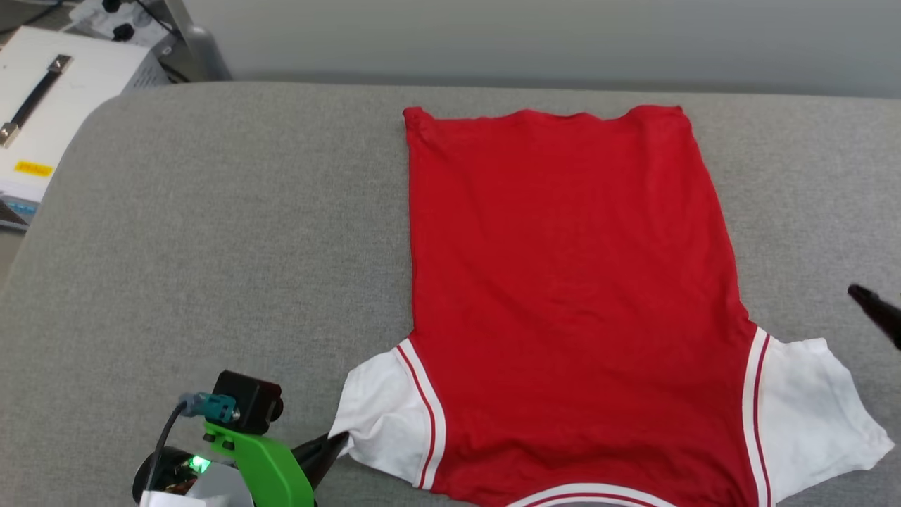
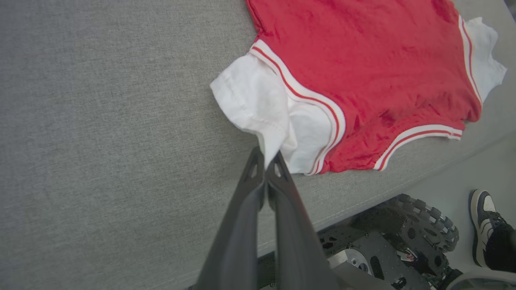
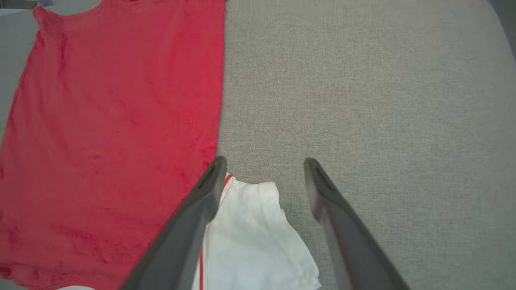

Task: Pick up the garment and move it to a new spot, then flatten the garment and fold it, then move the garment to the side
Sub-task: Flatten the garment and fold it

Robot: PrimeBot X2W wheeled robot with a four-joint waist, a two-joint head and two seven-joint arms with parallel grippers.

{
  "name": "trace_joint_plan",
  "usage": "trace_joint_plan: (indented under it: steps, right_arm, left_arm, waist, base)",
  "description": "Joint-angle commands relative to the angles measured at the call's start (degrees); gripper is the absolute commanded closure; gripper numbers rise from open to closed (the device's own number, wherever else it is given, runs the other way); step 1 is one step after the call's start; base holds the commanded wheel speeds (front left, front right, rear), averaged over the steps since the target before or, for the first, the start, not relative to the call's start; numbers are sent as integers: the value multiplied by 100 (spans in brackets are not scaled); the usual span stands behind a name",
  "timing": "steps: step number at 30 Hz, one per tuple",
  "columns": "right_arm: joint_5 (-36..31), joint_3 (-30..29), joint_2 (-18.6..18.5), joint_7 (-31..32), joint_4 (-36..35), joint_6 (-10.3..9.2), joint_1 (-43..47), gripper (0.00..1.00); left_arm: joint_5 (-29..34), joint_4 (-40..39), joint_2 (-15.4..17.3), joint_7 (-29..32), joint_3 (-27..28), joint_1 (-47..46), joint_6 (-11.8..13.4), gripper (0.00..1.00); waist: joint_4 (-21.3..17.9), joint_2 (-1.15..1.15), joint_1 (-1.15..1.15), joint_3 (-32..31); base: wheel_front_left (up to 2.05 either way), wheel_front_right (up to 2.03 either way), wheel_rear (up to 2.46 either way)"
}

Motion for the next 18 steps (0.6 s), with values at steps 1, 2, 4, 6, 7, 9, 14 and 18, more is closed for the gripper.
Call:
trace_joint_plan:
  steps: [1, 2, 4, 6, 7, 9, 14, 18]
  right_arm:
    - [28, 29, -28, 84, -77, -4, -268, 0]
    - [43, 60, -49, 175, -113, -4, -493, 0]
    - [26, 127, -60, 333, -126, -4, -908, 0]
    - [-39, 216, -119, 520, -46, -4, -1393, 0]
    - [-67, 256, -153, 593, 10, -4, -1593, 0]
    - [-128, 339, -198, 741, 201, -4, -2040, 0]
    - [-353, 524, -351, 1083, 823, -4, -3125, 0]
    - [-606, 608, -478, 1229, 1382, -4, -3849, 0]
  left_arm:
    - [44, -128, 57, 39, 2, -115, 59, 100]
    - [61, -260, 73, 71, 1, -118, 98, 100]
    - [112, -463, 100, 111, -6, -130, 156, 100]
    - [204, -649, 122, 138, -29, -173, 193, 100]
    - [241, -716, 119, 140, -42, -197, 202, 100]
    - [307, -842, 80, 135, -77, -254, 214, 100]
    - [460, -1043, -76, 46, -171, -433, 177, 100]
    - [584, -1054, -177, -30, -254, -561, 117, 100]
  waist:
    - [232, 0, 0, 525]
    - [295, 0, 0, 656]
    - [417, 0, 0, 874]
    - [567, 0, 0, 1134]
    - [633, 0, 0, 1245]
    - [772, 0, 0, 1463]
    - [1123, 0, 0, 1964]
    - [1372, 0, 0, 2280]
  base:
    - [0, 0, 0]
    - [0, 0, 0]
    - [0, 0, 0]
    - [0, 0, 0]
    - [0, 0, 0]
    - [0, 0, 0]
    - [0, 0, 0]
    - [0, 0, 0]
